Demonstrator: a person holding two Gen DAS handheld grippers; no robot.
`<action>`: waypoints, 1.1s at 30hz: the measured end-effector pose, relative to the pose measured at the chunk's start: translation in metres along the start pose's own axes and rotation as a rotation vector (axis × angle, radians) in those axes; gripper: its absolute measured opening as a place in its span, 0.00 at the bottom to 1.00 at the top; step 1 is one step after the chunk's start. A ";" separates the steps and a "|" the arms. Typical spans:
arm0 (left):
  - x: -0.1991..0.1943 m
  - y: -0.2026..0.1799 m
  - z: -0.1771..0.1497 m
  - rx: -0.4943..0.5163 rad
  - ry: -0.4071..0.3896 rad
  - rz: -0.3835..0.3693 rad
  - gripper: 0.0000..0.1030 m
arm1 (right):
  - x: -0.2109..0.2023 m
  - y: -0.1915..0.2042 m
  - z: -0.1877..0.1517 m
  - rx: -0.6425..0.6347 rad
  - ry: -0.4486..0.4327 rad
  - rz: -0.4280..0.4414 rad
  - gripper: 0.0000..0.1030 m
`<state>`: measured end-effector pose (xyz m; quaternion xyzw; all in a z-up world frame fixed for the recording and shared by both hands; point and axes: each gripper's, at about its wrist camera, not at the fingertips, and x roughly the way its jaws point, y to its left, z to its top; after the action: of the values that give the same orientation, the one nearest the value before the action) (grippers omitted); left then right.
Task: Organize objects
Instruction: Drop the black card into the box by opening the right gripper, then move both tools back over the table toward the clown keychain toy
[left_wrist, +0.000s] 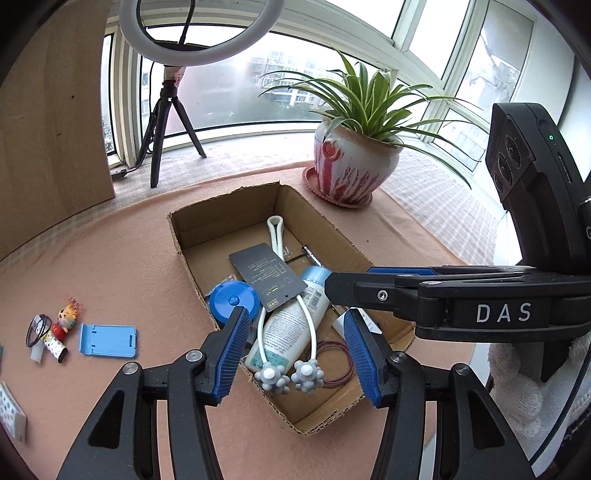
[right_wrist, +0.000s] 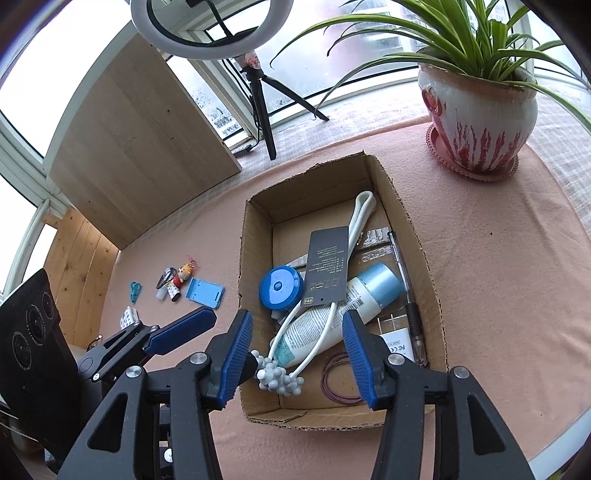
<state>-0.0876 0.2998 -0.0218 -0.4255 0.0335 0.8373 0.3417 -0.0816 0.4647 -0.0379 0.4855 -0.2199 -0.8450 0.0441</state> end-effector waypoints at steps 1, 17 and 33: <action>-0.002 0.002 0.000 -0.001 -0.002 0.005 0.55 | 0.000 0.002 0.000 -0.004 0.000 -0.001 0.46; -0.046 0.049 -0.020 -0.061 -0.028 0.152 0.55 | 0.008 0.054 -0.012 -0.133 -0.032 -0.035 0.46; -0.081 0.188 -0.046 -0.322 0.011 0.268 0.62 | 0.034 0.106 -0.012 -0.231 -0.073 -0.073 0.46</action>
<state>-0.1364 0.0962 -0.0353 -0.4708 -0.0428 0.8675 0.1546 -0.1040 0.3556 -0.0267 0.4538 -0.1047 -0.8828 0.0609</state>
